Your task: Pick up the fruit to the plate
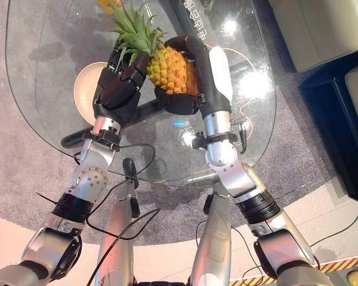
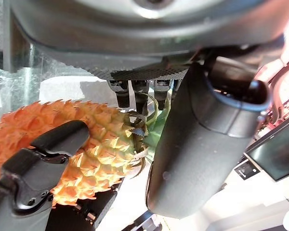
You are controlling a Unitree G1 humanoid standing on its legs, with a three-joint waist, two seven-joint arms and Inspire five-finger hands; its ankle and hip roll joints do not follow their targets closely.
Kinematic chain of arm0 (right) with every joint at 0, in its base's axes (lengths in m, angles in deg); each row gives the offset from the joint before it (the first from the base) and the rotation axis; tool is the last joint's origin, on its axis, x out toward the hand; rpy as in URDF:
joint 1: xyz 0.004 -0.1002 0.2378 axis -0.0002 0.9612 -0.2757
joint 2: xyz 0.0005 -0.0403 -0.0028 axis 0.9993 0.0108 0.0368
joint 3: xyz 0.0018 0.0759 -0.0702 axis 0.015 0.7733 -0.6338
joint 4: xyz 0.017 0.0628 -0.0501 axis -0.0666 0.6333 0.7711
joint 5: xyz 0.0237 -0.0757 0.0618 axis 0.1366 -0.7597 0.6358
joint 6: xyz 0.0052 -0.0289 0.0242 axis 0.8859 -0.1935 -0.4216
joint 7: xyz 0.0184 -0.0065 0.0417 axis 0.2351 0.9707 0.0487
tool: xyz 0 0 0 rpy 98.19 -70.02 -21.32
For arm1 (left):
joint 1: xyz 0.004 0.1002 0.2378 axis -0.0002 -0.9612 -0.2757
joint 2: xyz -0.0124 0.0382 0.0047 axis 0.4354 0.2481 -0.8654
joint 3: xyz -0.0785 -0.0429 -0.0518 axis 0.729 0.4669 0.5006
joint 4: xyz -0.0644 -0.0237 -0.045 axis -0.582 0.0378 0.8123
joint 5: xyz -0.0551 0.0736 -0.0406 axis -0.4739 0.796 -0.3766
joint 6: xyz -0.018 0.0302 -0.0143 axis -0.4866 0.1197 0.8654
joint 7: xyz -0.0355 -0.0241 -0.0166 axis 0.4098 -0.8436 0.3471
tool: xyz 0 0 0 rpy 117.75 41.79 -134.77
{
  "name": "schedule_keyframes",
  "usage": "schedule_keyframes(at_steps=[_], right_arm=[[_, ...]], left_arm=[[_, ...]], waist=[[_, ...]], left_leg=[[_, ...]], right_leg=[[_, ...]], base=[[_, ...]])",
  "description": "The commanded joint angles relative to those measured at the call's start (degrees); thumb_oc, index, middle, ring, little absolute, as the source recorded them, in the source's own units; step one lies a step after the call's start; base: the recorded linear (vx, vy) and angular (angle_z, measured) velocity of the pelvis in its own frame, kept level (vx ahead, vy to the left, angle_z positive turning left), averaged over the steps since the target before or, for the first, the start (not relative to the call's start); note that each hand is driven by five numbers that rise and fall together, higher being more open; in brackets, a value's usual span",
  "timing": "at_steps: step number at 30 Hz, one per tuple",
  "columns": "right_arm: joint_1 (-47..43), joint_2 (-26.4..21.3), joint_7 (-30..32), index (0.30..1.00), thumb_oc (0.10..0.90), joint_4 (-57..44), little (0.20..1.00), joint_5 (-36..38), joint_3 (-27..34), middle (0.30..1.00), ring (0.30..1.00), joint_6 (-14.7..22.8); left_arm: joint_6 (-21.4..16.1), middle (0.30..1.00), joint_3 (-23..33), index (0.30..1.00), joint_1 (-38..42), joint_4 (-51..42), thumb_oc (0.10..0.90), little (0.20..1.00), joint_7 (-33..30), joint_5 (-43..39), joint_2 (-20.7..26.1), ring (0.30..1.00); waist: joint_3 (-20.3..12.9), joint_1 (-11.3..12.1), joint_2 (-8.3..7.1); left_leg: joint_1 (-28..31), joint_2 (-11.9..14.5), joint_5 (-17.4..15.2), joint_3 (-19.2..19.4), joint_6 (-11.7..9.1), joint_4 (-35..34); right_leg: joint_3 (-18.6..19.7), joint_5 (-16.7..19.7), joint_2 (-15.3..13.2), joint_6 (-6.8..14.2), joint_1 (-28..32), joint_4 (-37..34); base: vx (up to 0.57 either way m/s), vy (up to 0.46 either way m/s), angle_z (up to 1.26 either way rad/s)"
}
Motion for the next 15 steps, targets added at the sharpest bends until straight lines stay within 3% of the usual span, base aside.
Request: schedule_keyframes(at_steps=[1,15], right_arm=[[-6.57,1.21,-0.97,0.3,0.1,-11.43,0.2,-3.79,0.34,0.3,0.3,7.34],[-8.34,0.85,-4.18,0.3,0.1,-11.87,0.2,-4.67,-1.25,0.3,0.3,10.1]], left_arm=[[-7.21,0.9,3.48,0.9,5.93,-11.16,0.8,0.9,0.5,-0.72,0.25,0.9],[-11.25,0.9,3.91,0.9,5.85,-12.1,0.8,0.9,-2.75,-1.2,-1.21,0.9]], waist=[[-1.11,0.06,-0.57],[-1.11,0.51,-0.88]], left_leg=[[-1.8,-2.52,-2.0,-3.01,2.0,3.09],[-1.97,-2.85,-1.76,-3.39,1.78,2.92]], right_leg=[[-5.88,1.26,0.0,-1.79,2.39,-1.83],[-6.52,1.43,-0.11,-1.68,2.83,-2.37]], base=[[0.0,0.0,0.0],[0.0,0.0,0.0]])
